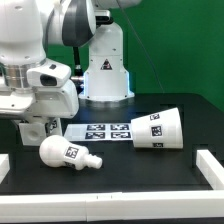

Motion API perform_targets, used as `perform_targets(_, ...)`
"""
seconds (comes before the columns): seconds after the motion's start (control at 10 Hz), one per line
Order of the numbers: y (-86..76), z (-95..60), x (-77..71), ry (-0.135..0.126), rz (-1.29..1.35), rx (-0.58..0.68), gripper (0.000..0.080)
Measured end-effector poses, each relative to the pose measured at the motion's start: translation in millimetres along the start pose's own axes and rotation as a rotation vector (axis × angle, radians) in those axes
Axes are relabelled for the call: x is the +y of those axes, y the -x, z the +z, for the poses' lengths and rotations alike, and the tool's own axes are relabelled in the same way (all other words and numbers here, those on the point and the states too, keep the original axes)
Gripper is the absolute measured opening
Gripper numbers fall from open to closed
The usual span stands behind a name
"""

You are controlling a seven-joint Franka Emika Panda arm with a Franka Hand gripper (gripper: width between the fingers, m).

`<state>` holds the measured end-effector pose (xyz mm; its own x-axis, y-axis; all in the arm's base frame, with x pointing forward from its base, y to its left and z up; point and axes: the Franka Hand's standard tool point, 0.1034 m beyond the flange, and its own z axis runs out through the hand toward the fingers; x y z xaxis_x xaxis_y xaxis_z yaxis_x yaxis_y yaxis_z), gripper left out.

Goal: Assemble lamp

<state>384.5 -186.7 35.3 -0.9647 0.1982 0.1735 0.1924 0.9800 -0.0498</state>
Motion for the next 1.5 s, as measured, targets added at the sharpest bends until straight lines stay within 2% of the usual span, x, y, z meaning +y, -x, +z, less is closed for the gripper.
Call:
perform_targets(0.1, 3.1, -11.1, -2.1, -0.012, 0.004, -0.020, 0.0621)
perform_targets(0.2, 7.3, -26.2, -5.3, -0.024, 0.035, -0.048, 0.0676)
perform_targets(0.3, 12.4, -39.9, -8.6, -0.034, 0.064, -0.076, 0.0692)
perform_targets(0.6, 26.6, -64.5, 1.6, -0.032, 0.282, -0.132, 0.0699)
perform_targets(0.8, 39.1, -74.1, 16.2, -0.003, 0.556, -0.164, 0.0699)
perform_targets(1.0, 56.4, -85.0, 33.5, 0.060, 0.850, -0.234, 0.0699)
perform_targets(1.1, 53.0, -80.3, 34.1, 0.072, 0.939, -0.225, 0.0699)
perform_targets(1.5, 52.9, -79.9, 34.7, 0.102, 1.190, -0.217, 0.0699)
